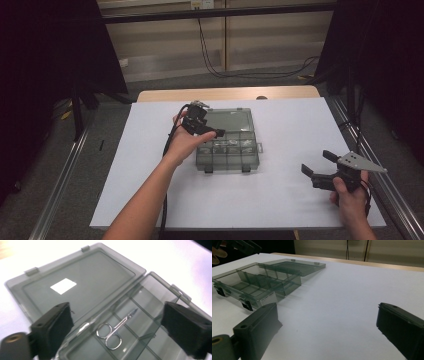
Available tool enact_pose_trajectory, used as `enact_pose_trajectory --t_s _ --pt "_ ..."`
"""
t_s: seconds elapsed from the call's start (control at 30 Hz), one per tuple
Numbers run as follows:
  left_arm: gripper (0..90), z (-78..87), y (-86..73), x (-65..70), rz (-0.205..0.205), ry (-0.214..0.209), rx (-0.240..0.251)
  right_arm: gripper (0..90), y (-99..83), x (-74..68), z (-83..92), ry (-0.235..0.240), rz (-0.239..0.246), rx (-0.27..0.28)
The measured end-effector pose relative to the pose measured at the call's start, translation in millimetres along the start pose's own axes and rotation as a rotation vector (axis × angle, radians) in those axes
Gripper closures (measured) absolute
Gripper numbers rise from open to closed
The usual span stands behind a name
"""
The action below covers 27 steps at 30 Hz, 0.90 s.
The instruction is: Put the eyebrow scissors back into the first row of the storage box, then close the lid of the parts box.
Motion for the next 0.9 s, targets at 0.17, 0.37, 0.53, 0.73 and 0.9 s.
enact_pose_trajectory --t_s 0.17,0.37,0.53,0.73,0.9 --pt "0.0 10.9 -4.7 -10.8 0.03 -0.005 0.055 3.2 0.6 -1.2 -1.1 -0.001 -0.001 -0.003" --pt "0.0 19.6 -10.6 -15.0 0.041 -0.004 0.075 3.1 5.4 -3.1 -1.1 0.003 -0.013 0.006" --pt "0.0 25.0 -19.1 -19.2 0.061 0.013 0.073 2.8 17.5 -11.9 -3.5 0.018 -0.003 0.009" --pt "0.0 25.8 -29.1 -23.5 0.049 0.034 0.062 1.0 36.3 -20.2 -9.5 0.044 0.019 0.013" --pt "0.0 28.7 -31.7 -30.3 0.072 0.03 0.08 0.3 51.5 -25.9 -18.1 0.067 0.03 0.009"
Point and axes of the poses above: each handheld gripper's, and its own axes: z roughly backward along the jaws, y roughly out of its top, x roughly to its right, the point moved 8 cm from there along -z, roughly forward along the jaws, and after that the axes turned 12 degrees about -x, right-handed, at the moved point
